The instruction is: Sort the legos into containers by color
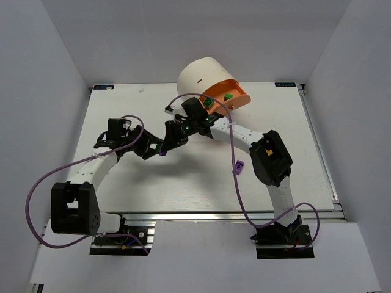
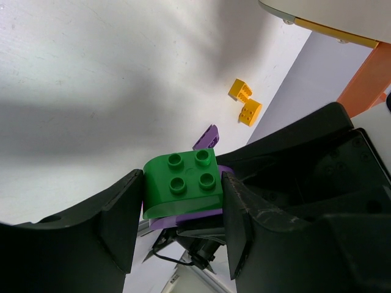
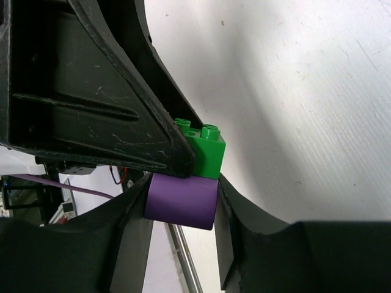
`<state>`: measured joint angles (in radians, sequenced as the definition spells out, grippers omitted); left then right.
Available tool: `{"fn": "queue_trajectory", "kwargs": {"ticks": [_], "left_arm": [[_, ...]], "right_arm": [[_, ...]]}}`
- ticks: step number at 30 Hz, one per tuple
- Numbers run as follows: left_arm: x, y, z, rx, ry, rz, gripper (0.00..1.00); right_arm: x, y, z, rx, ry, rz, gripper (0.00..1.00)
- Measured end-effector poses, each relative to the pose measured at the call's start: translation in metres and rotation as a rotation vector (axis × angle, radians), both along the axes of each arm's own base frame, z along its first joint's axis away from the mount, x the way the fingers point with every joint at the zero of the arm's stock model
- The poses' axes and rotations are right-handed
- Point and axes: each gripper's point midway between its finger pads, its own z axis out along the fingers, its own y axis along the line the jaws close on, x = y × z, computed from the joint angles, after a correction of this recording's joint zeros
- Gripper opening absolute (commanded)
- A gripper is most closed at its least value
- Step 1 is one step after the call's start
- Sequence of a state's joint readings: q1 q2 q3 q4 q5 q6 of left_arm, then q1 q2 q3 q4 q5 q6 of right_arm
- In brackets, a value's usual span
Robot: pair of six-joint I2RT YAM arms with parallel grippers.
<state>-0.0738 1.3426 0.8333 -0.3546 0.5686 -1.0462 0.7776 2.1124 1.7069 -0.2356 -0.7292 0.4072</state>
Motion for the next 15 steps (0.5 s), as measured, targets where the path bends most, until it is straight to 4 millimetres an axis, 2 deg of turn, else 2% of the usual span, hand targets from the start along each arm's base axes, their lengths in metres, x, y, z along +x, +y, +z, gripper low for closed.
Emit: {"fn": "queue_trajectory", "kwargs": {"ticks": [2,3,4,15], "left_arm": [[0.0,0.0,0.0,0.001,-0.001,-0.001,0.0],[0.0,0.0,0.0,0.001,-0.002,-0.001,0.0],[0.0,0.0,0.0,0.001,-0.002,-0.001,0.0],[-0.004,-0.001,-0.009,0.018,0.028,-0.033,0.0]], "right_arm": [[0.0,0.0,0.0,0.002,0.002,0.001,0.14],[0.0,0.0,0.0,0.003,0.002,0.002,0.1],[0.0,0.0,0.0,0.004,0.002,0.003,0.01],[-0.004,-0.009,-0.01,0.034,-0.017,0.024,0.0]]}}
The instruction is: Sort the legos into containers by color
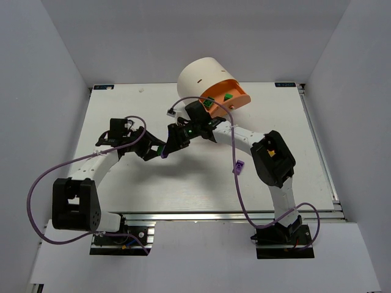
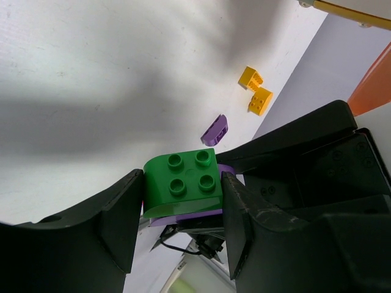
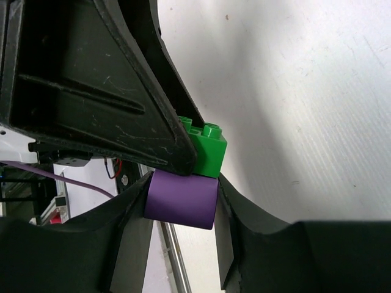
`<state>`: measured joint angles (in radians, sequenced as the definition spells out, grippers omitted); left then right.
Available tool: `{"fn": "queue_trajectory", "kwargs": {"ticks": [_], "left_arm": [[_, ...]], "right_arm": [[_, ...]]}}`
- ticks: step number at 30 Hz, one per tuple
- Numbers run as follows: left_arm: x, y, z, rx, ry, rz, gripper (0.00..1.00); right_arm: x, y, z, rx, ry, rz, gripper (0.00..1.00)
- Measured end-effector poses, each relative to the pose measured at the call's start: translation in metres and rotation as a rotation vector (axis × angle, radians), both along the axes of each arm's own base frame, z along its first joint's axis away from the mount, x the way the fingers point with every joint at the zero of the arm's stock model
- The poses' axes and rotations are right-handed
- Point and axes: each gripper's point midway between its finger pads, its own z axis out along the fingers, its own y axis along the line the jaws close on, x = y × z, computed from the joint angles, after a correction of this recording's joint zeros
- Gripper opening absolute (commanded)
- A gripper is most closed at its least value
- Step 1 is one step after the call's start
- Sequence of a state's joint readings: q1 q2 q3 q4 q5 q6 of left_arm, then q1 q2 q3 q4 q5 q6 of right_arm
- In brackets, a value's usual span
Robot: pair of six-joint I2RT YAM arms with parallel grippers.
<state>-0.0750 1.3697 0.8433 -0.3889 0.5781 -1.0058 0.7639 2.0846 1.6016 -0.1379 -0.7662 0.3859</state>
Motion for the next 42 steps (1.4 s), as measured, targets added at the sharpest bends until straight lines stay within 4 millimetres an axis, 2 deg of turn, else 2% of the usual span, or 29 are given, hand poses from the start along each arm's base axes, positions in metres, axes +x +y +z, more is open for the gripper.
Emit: {"fn": "queue_trajectory", "kwargs": {"ticks": [4,12,17,23,30,35,38,41,42], "left_arm": [[0.005,0.001,0.001,0.004,-0.008,-0.002,0.0],[0.017,0.007,0.001,0.024,-0.026,0.012,0.0],[0.019,0.012,-0.007,0.079,-0.004,0.002,0.0],[0.026,0.028,-0.012,0.23,-0.007,-0.01,0.0],[0.013,0.046,-0.027,0.365,0.035,-0.028,0.0],[0.016,0.053,-0.017,0.412,-0.003,-0.029,0.0],[0.022,0.054,0.001,0.423,-0.073,-0.025,0.0],[0.029,0.053,0.024,0.42,-0.17,-0.017,0.0],[0.03,0.053,0.032,0.417,-0.203,-0.015,0.0]], "right_arm": [[0.001,-0.007,0.001,0.005,-0.021,0.002,0.0],[0.01,-0.028,-0.012,-0.035,-0.017,-0.018,0.0],[0.015,-0.039,-0.02,-0.114,-0.119,0.012,0.0],[0.033,-0.059,-0.019,-0.251,-0.332,0.074,0.01],[0.035,-0.103,-0.052,-0.495,-0.451,0.171,0.13],[0.031,-0.121,-0.076,-0.625,-0.501,0.27,0.22],[0.028,-0.127,-0.085,-0.678,-0.528,0.321,0.34],[0.027,-0.13,-0.092,-0.71,-0.549,0.356,0.53],[0.026,-0.131,-0.094,-0.718,-0.553,0.364,0.65]]}}
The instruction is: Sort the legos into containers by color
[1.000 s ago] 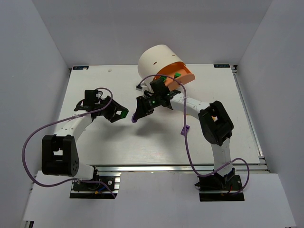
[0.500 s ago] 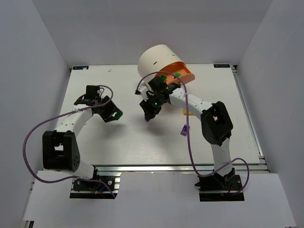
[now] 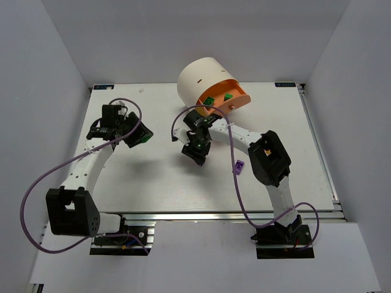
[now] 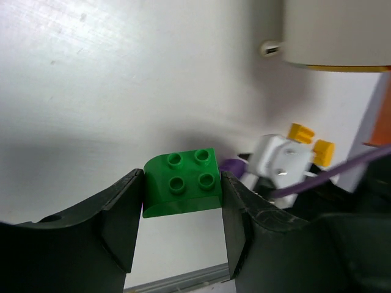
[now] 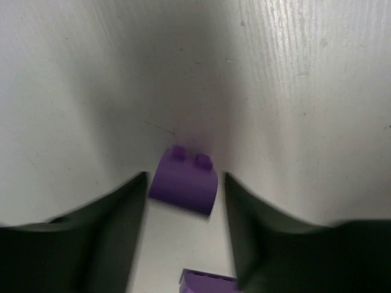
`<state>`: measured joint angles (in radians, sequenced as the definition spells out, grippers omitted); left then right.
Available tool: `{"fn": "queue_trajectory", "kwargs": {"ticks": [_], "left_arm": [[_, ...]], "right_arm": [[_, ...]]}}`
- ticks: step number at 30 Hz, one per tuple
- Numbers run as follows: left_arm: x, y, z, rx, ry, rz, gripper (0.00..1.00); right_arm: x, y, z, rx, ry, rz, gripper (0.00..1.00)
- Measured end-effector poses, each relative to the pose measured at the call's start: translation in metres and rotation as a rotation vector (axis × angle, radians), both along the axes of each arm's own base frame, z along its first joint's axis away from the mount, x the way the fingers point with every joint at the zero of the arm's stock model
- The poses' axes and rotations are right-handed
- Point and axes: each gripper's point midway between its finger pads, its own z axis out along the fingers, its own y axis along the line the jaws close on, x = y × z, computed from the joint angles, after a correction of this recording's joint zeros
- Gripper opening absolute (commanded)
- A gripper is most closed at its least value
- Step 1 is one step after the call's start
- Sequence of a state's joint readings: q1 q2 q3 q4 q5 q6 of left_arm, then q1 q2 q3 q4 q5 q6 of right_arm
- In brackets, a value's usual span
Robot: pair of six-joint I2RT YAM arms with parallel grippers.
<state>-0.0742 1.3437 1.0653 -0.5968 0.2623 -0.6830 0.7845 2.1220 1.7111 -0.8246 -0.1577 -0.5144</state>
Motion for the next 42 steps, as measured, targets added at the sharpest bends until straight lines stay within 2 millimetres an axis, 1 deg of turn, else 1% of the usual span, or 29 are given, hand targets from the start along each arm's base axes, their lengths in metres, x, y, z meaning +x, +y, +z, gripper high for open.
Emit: {"fn": "queue_trajectory", "kwargs": {"ticks": [2,3,6,8,10,11,13,14,15,17,18,20,21,23,25,28,30,32,36,39,40,42], "left_arm": [[0.004,-0.002,0.019,-0.009,-0.07,-0.012,0.0],[0.007,-0.003,0.03,-0.016,-0.111,-0.02,0.0],[0.016,-0.009,0.06,-0.036,-0.215,-0.046,0.0],[0.022,-0.014,0.082,-0.053,-0.286,-0.067,0.0],[0.029,-0.02,0.106,-0.07,-0.356,-0.091,0.0],[0.032,-0.023,0.117,-0.076,-0.389,-0.103,0.0],[0.038,-0.029,0.143,-0.092,-0.458,-0.131,0.0],[0.043,-0.034,0.157,-0.101,-0.499,-0.148,0.0],[0.047,-0.039,0.17,-0.111,-0.536,-0.167,0.0],[0.056,-0.049,0.191,-0.129,-0.6,-0.204,0.0],[0.06,-0.055,0.198,-0.137,-0.623,-0.222,0.0],[0.072,-0.069,0.211,-0.157,-0.665,-0.266,0.0],[0.076,-0.074,0.212,-0.162,-0.671,-0.279,0.0],[0.087,-0.09,0.215,-0.179,-0.682,-0.319,0.0],[0.098,-0.11,0.208,-0.196,-0.67,-0.361,0.0],[0.111,-0.14,0.194,-0.215,-0.641,-0.415,0.0],[0.117,-0.16,0.187,-0.227,-0.628,-0.451,0.0],[0.123,-0.181,0.18,-0.239,-0.617,-0.484,0.0],[0.128,-0.22,0.17,-0.257,-0.604,-0.539,0.0],[0.129,-0.242,0.162,-0.267,-0.592,-0.564,0.01],[0.129,-0.25,0.159,-0.27,-0.587,-0.57,0.03],[0.129,-0.262,0.152,-0.277,-0.57,-0.582,0.16]], "right_arm": [[-0.001,-0.001,-0.002,-0.013,-0.004,0.012,0.7],[-0.002,-0.001,-0.002,-0.018,-0.006,0.02,0.76],[-0.003,-0.003,-0.002,-0.029,-0.007,0.031,0.78],[-0.004,-0.004,-0.002,-0.034,-0.004,0.033,0.78],[-0.006,-0.005,-0.001,-0.033,0.006,0.041,0.76],[-0.009,-0.004,0.001,-0.026,0.015,0.047,0.72],[-0.015,-0.001,0.011,0.013,0.034,0.075,0.7],[-0.019,0.0,0.019,0.041,0.038,0.096,0.67],[-0.023,0.002,0.031,0.081,0.037,0.125,0.56],[-0.034,0.003,0.058,0.166,0.017,0.199,0.39],[-0.043,0.0,0.072,0.205,0.005,0.242,0.18],[-0.06,-0.01,0.094,0.273,-0.025,0.314,0.0],[-0.07,-0.017,0.101,0.296,-0.033,0.339,0.0],[-0.09,-0.034,0.103,0.322,-0.023,0.363,0.0],[-0.105,-0.051,0.092,0.325,0.008,0.359,0.0],[-0.112,-0.073,0.074,0.321,0.065,0.289,0.0],[-0.11,-0.085,0.068,0.333,0.071,0.218,0.0],[-0.105,-0.095,0.071,0.361,0.042,0.143,0.0],[-0.089,-0.107,0.093,0.443,-0.059,0.012,0.0],[-0.076,-0.11,0.108,0.494,-0.118,-0.059,0.0],[-0.072,-0.111,0.111,0.506,-0.126,-0.084,0.0],[-0.065,-0.114,0.116,0.521,-0.14,-0.127,0.0]]}}
